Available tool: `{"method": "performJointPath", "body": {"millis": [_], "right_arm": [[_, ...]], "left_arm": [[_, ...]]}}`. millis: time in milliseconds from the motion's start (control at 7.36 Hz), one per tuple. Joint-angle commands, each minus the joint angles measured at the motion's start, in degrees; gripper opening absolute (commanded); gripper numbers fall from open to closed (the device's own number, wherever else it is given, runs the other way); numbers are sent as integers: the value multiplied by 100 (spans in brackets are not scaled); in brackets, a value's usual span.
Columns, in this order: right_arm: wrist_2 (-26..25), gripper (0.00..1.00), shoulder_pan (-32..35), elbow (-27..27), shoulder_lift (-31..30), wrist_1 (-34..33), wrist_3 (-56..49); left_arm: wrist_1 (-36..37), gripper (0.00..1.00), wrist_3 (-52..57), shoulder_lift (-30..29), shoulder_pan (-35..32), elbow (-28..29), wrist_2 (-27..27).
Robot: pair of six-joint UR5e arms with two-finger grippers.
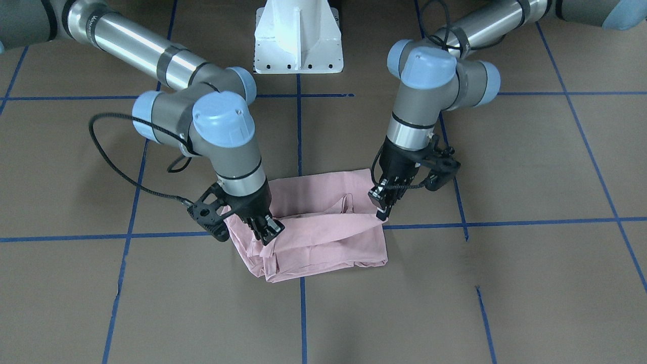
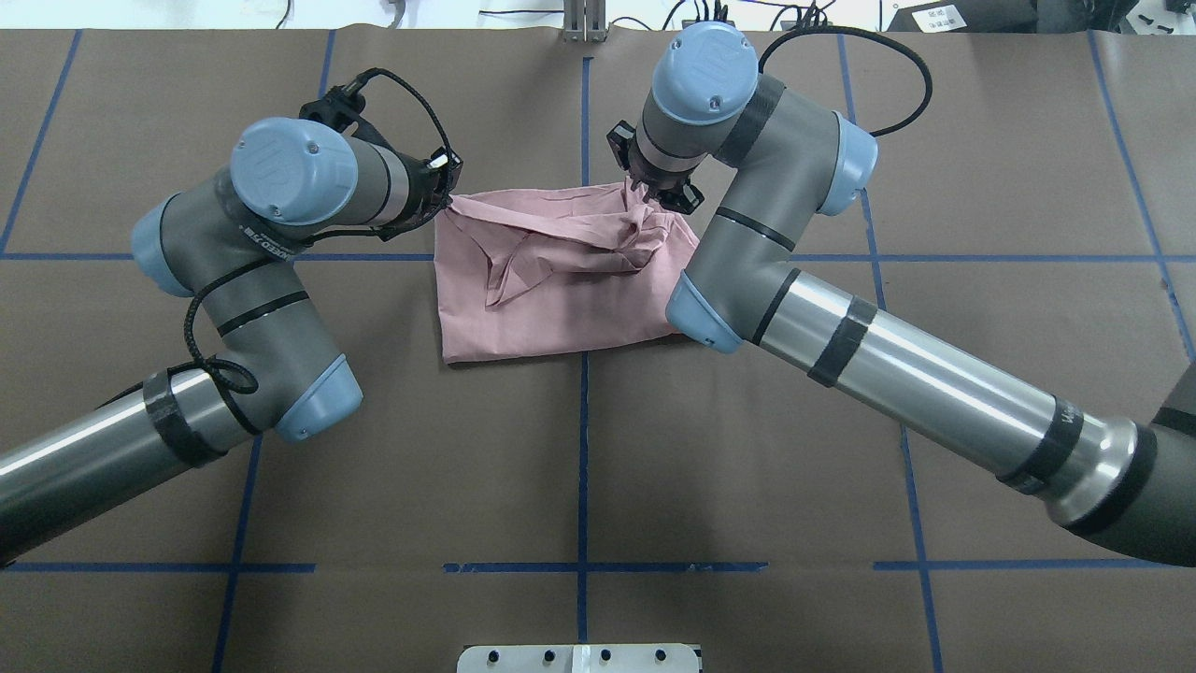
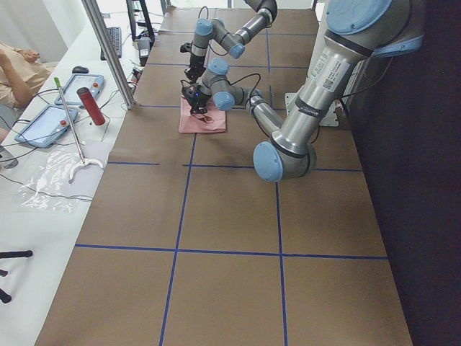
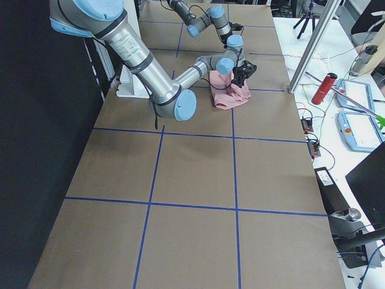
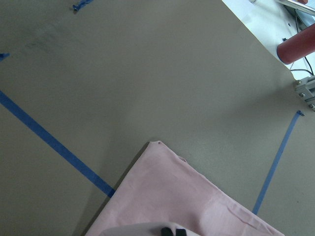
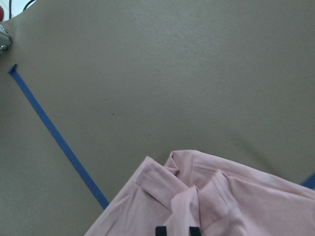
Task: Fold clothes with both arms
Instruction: 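Release the folded shirt and raise both grippers away from it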
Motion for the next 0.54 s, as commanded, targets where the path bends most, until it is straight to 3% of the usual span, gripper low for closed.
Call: {"method": "performJointPath", "body": {"millis": [0,136,408], "right_arm": [[355,100,631,-1655,489,1019,-1356],[707,100,904,-1658,429,1011,-1530],[745,100,916,-1257,220,1010,-1496]], "left_arm": [[-1492,99,1194,-103,-540,1435,10],[-1532,100,1347,-68,-638,1439,2],[-1541,100,1410,-67,-647,1378,-51]]}}
